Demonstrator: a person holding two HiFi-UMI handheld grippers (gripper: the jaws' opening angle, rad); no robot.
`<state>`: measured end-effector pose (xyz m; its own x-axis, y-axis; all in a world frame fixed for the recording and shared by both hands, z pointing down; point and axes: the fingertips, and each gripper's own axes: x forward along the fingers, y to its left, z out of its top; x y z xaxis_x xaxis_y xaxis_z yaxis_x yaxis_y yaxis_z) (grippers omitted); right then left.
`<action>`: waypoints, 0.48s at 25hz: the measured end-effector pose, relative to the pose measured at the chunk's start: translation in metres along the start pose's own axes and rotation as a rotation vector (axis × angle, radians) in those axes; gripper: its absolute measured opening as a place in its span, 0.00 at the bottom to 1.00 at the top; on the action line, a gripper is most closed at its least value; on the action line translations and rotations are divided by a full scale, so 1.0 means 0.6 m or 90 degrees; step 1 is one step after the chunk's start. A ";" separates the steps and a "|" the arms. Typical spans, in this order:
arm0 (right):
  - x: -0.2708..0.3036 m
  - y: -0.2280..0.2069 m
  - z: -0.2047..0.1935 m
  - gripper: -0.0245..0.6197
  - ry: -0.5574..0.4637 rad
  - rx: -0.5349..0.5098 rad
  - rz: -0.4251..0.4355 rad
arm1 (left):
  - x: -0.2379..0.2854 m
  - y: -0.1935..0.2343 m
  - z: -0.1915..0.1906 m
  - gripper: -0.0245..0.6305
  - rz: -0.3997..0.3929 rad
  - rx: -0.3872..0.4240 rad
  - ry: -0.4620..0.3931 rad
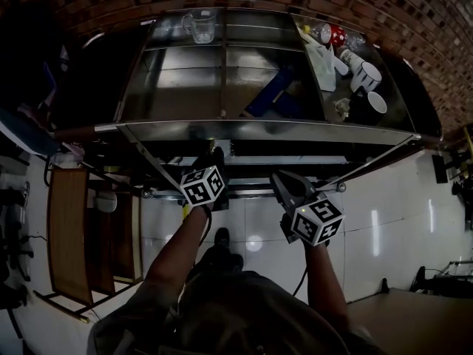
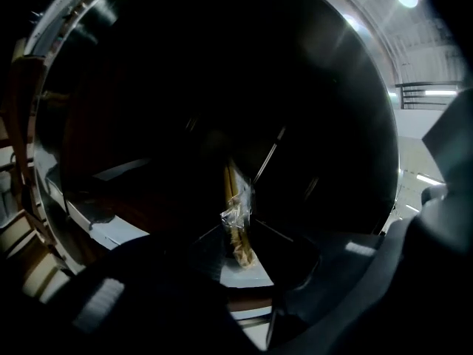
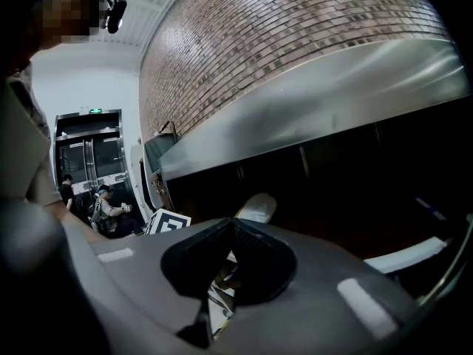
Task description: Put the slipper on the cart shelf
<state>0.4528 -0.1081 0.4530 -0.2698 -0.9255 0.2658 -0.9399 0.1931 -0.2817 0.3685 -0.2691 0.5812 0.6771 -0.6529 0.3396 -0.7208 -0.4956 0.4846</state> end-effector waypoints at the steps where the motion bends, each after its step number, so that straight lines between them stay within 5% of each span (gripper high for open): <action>1: -0.001 -0.002 0.000 0.04 0.000 0.001 -0.001 | 0.003 0.001 0.000 0.19 0.005 0.003 0.002; 12: -0.010 -0.009 0.002 0.04 -0.015 0.009 0.004 | 0.004 0.006 -0.002 0.27 0.040 0.055 0.038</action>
<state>0.4595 -0.1037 0.4518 -0.2710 -0.9318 0.2413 -0.9348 0.1949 -0.2971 0.3675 -0.2718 0.5849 0.6361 -0.6503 0.4154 -0.7703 -0.5043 0.3902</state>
